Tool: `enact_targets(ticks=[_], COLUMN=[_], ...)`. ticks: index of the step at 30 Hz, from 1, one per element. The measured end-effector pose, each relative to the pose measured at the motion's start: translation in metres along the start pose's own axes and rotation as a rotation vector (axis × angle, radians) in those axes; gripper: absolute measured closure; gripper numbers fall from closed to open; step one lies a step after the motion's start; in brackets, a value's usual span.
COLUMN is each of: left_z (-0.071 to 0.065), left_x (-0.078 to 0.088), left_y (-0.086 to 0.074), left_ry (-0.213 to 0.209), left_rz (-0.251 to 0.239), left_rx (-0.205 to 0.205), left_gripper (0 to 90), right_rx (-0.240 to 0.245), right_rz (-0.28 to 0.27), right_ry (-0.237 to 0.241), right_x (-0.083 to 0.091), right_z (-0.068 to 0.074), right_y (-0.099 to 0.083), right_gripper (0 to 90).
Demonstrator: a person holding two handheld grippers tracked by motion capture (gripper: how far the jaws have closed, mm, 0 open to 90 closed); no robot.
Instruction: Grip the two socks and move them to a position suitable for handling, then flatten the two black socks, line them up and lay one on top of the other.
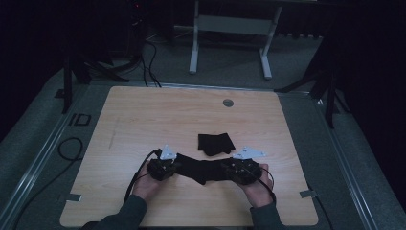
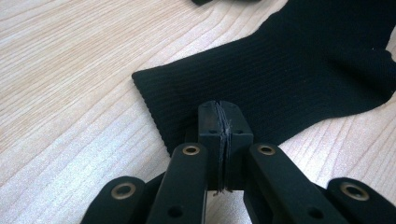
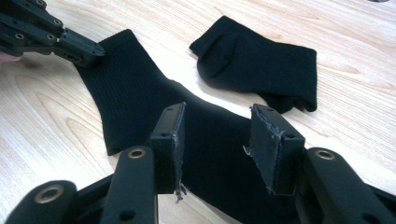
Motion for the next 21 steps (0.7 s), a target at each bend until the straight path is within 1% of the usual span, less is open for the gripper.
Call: enact_targets(ticks=[2, 5, 6, 7, 8, 11, 14, 15, 18, 19, 20, 21], left_z=[0.0, 0.0, 0.0, 0.0, 0.0, 0.0, 0.0, 0.0, 0.0, 0.0, 0.0, 0.0], left_x=[0.0, 0.0, 0.0, 0.0, 0.0, 0.0, 0.0, 0.0, 0.0, 0.0, 0.0, 0.0], left_y=[0.0, 0.0, 0.0, -0.001, -0.001, -0.001, -0.001, -0.001, -0.002, -0.002, -0.002, -0.002], left_ry=[0.001, 0.001, 0.001, 0.002, 0.002, 0.003, 0.002, 0.001, 0.001, 0.001, 0.001, 0.001], left_rz=[0.0, 0.0, 0.0, -0.001, -0.001, -0.002, -0.004, -0.006, -0.01, -0.01, -0.01, -0.012], left_rx=[-0.001, -0.001, -0.001, -0.001, -0.001, -0.001, 0.002, 0.004, 0.008, 0.005, 0.005, 0.006], left_gripper=[89.0, 89.0, 89.0, 89.0, 88.9, 88.7, 88.7, 88.6, 88.5, 88.5, 88.5, 88.4], right_rx=[0.0, 0.017, 0.017, 0.024, 0.024, 0.047, 0.058, 0.073, 0.087, 0.105, 0.105, 0.122], right_rz=[0.004, 0.007, 0.007, 0.013, 0.013, 0.015, 0.02, 0.024, 0.033, 0.036, 0.036, 0.038], right_ry=[0.003, 0.013, 0.013, 0.02, 0.02, 0.03, 0.033, 0.034, 0.036, 0.036, 0.036, 0.038], right_x=[-0.003, -0.009, -0.009, -0.012, -0.012, -0.018, -0.021, -0.025, -0.03, -0.035, -0.035, -0.039], right_z=[0.003, 0.009, 0.009, 0.012, 0.012, 0.019, 0.022, 0.025, 0.029, 0.034, 0.034, 0.036], right_y=[0.0, 0.001, 0.001, 0.002, 0.002, 0.003, 0.004, 0.004, 0.004, 0.005, 0.005, 0.006], right_gripper=[55.4, 55.3, 55.3, 55.3, 55.3, 55.3, 55.4, 55.4, 55.5, 55.5, 55.5, 55.6])
Point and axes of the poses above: each handheld gripper's, and its own axes: x roughly backward along the jaws, y roughly out of its top, z roughly to its left, the point moved 1 cm from there along -x, roughly forward along the jaws, and after that the axes turned 7 degrees about -y, right-handed, at the moved point
